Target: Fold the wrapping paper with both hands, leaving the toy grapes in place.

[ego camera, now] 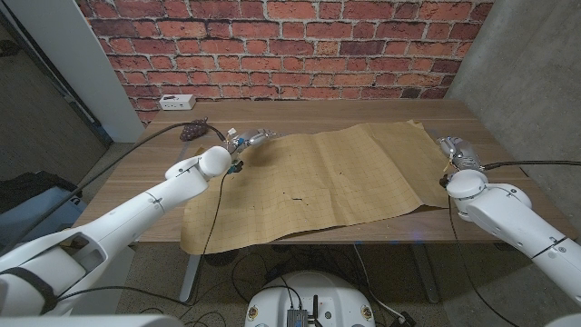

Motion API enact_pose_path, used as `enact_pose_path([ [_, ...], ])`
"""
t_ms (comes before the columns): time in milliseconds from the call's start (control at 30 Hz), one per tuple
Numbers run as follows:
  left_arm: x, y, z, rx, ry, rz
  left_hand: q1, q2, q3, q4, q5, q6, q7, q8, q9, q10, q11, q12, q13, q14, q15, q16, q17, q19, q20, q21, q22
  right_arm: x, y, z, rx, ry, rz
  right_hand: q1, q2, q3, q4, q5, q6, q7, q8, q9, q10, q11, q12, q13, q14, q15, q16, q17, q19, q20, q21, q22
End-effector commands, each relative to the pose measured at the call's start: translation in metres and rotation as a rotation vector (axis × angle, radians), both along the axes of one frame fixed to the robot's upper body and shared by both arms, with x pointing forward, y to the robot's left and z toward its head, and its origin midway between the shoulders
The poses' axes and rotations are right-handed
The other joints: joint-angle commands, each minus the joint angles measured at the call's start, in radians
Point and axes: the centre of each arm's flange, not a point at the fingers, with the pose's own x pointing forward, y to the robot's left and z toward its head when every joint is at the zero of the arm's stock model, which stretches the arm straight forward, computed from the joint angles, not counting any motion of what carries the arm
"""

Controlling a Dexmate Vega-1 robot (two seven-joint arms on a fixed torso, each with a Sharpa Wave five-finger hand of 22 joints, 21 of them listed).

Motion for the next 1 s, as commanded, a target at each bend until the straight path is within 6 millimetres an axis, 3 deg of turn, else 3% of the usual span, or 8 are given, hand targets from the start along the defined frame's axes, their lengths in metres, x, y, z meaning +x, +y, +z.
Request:
enact_pose_path([
  [33,0.006,-0.005,-0.005,0.043,0.031,0.01,0.016,-0.005,0.005,-0.01,-0.003,0.008,-0.002,-0.003,0.002,0.011,-0.001,0.003,0.004,0.013,0.0,0.007,0.001,0.012,0.0,0.004,0.002,-0.014,-0.007,-0.014,0.007,0.046,-0.112,0.021,0.0,0.014,-0.003,-0.001,0.015,0.003,0.003,0.005,0.012,-0.004,0.005,0.003,0.001,-0.01,0.006,0.002,0.011,-0.003,0.004,0.003],
  [467,0.012,-0.01,-0.005,0.078,0.076,0.014,0.051,-0.009,0.018,-0.047,-0.008,0.09,0.023,0.004,0.003,0.086,-0.004,0.012,0.004,0.068,-0.015,0.009,-0.001,0.043,0.005,0.006,0.001,-0.024,-0.008,-0.019,-0.018,0.095,-0.185,0.047,-0.001,0.028,-0.014,-0.001,0.04,-0.001,0.004,0.006,0.026,-0.007,0.004,0.002,0.009,-0.018,0.005,0.0,0.014,-0.006,0.003,0.003],
  [1000,0.013,-0.011,-0.005,0.089,0.096,0.016,0.057,-0.009,0.021,-0.055,-0.01,0.117,0.031,0.002,0.003,0.113,-0.004,0.012,0.004,0.086,-0.02,0.006,0.0,0.053,0.005,0.006,0.002,-0.028,-0.016,-0.031,0.021,0.165,-0.224,0.059,-0.003,0.032,-0.017,-0.003,0.048,-0.002,0.001,0.006,0.029,-0.01,0.001,0.002,0.012,-0.023,0.004,0.0,0.016,-0.007,0.002,0.003],
])
